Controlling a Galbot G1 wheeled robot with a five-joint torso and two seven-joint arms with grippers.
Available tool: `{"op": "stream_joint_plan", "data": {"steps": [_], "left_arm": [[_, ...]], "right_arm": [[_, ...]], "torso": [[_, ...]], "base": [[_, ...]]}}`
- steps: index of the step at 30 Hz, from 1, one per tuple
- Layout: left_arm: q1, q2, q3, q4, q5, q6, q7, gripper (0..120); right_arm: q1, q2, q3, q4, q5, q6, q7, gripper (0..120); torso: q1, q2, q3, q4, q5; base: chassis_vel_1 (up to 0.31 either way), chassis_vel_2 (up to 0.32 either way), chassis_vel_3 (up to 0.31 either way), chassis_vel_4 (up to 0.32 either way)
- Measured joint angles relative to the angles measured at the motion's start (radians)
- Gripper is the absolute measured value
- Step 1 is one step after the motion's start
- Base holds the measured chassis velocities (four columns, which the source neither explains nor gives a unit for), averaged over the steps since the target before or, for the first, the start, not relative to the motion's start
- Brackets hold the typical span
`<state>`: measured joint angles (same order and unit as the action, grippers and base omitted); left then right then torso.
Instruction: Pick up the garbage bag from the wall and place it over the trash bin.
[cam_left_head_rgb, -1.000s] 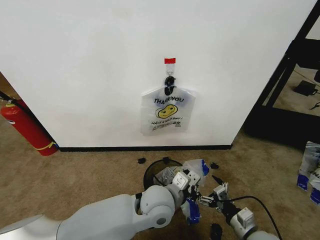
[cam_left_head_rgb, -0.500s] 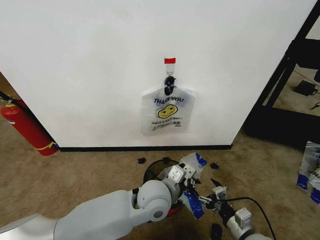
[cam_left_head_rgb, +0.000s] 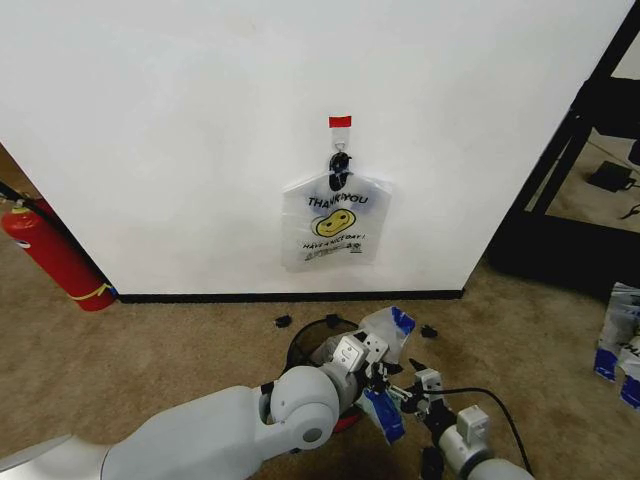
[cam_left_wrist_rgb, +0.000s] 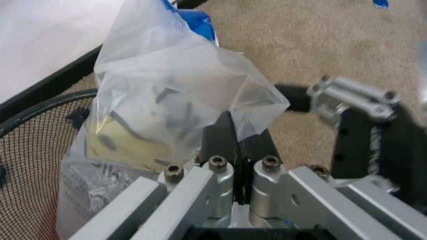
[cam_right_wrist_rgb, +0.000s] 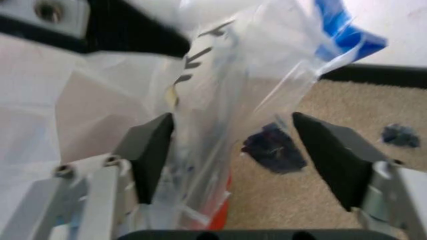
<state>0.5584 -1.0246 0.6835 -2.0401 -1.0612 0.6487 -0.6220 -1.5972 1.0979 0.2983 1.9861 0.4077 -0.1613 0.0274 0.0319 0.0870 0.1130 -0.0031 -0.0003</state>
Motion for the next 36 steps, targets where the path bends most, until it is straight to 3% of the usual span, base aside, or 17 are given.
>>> {"op": "stream_joint_plan", "data": {"steps": [4,6,9,18,29,36], "left_arm": [[0.000,0.004,-0.002,-0.007,-0.002,0.000,0.000,0],[0.000,0.006,-0.003,-0.009,-0.003,0.000,0.000,0],[0.003,0.016,-0.013,-0.015,-0.004,0.000,0.000,0],[0.015,0.034,-0.038,-0.028,-0.005,-0.002,0.004,0],[0.063,0.049,-0.079,-0.049,0.004,-0.008,0.005,0],[0.113,0.104,-0.180,-0.034,0.015,-0.022,0.017,0]], "right_arm": [[0.037,0.003,-0.029,-0.020,0.034,-0.032,0.016,50],[0.051,0.005,-0.040,-0.025,0.053,-0.048,0.025,47],[0.095,0.017,-0.074,-0.039,0.115,-0.104,0.072,32],[0.134,0.031,-0.101,-0.006,0.245,-0.247,0.224,3],[0.117,0.039,-0.089,0.041,0.261,-0.265,0.297,1],[0.067,0.028,-0.009,0.066,0.273,-0.230,0.309,1]], "torso": [[0.000,0.000,0.000,0.0000,0.0000],[0.000,0.000,0.000,0.0000,0.0002],[0.000,0.000,0.000,0.0001,0.0002],[0.000,0.000,0.000,0.0001,0.0005],[0.000,0.000,0.000,0.0000,0.0002],[0.000,0.000,0.000,0.0000,0.0000]], "base": [[0.000,0.000,0.000,0.000],[0.000,0.000,0.000,0.000],[0.000,0.000,0.000,0.000],[0.000,0.000,0.000,0.000],[0.000,0.000,0.000,0.000],[0.000,0.000,0.000,0.000]]}}
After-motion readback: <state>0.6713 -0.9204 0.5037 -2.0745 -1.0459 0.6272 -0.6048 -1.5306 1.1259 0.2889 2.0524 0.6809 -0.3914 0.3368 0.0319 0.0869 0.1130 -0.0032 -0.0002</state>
